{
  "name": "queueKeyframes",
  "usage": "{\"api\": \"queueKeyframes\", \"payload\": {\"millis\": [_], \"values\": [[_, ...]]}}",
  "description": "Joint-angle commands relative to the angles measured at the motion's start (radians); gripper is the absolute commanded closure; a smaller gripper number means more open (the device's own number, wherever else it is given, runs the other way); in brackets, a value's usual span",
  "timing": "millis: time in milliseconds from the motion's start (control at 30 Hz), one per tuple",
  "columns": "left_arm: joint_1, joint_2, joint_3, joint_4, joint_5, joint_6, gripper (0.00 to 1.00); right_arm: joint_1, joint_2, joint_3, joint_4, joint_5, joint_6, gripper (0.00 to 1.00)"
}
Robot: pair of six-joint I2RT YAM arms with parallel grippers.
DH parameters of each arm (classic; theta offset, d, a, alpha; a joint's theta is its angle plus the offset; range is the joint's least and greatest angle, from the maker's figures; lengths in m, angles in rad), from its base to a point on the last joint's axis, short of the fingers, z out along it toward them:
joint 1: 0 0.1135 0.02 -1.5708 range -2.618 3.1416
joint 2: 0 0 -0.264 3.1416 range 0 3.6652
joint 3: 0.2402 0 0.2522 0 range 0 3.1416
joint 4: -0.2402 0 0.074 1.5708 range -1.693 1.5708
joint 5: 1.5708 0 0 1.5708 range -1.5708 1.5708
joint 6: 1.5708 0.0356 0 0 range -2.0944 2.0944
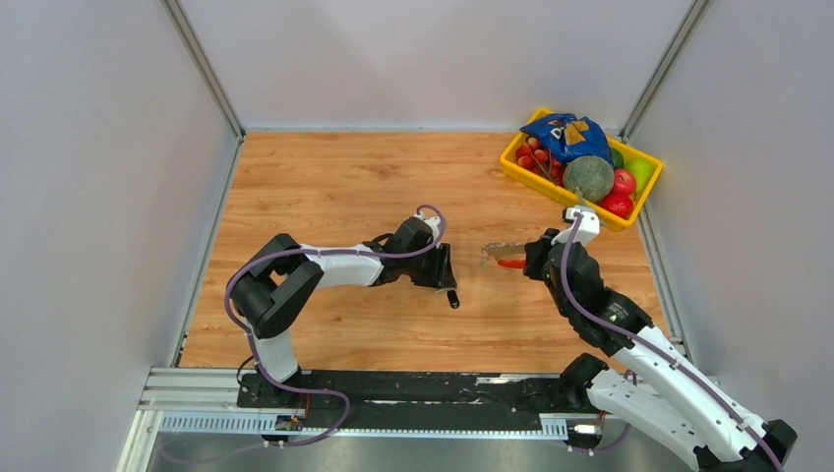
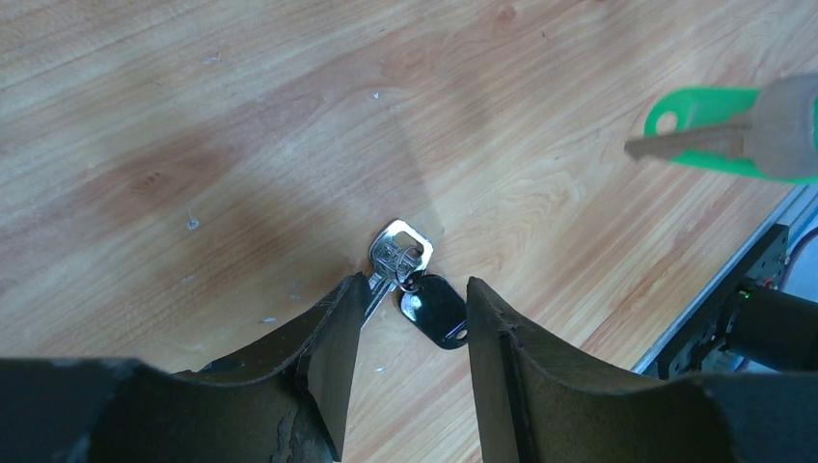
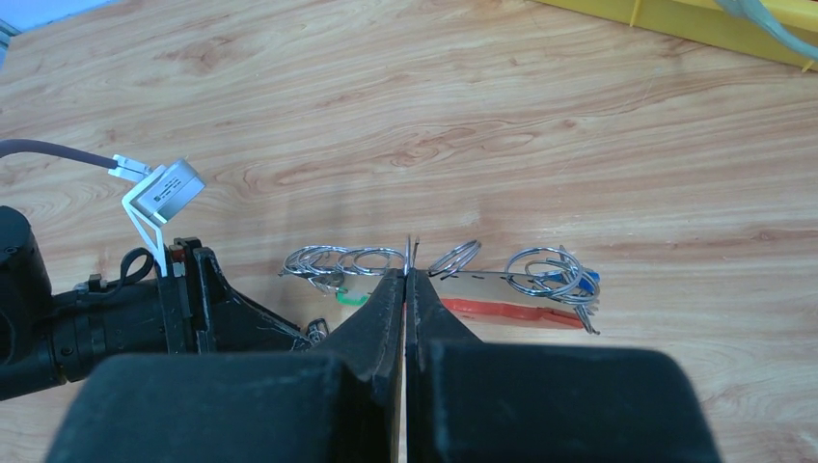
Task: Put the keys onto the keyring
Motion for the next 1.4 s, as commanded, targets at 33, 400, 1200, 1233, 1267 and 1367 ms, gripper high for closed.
{"api": "queueKeyframes", "payload": {"millis": [33,400,1200,1233,1267,1367], "values": [[-0.024,0.000,0.053,-0.060,-0.038,0.033,0.49,-0.009,-0.029,-0.003,0.078,-0.023,0.019,1.00],[-0.057,-0.009,0.111,-0.143,-0.145,0.078,0.52,-0.011,-0.059,-0.021,0.094,-0.038,0.019,1.00],[-0.078,0.048,0.171,-0.185,-0.154,0.087,0.62,-0.012,-0.086,-0.032,0.104,-0.052,0.007,1.00],[-0.080,0.049,0.171,-0.185,-0.153,0.087,0.63,-0.013,-0.088,-0.033,0.105,-0.053,0.008,1.00],[-0.082,0.048,0.170,-0.185,-0.154,0.089,0.63,-0.013,-0.091,-0.036,0.103,-0.054,0.007,1.00],[-0.089,0.050,0.172,-0.191,-0.162,0.090,0.63,-0.014,-0.098,-0.039,0.105,-0.052,0.010,1.00]]}}
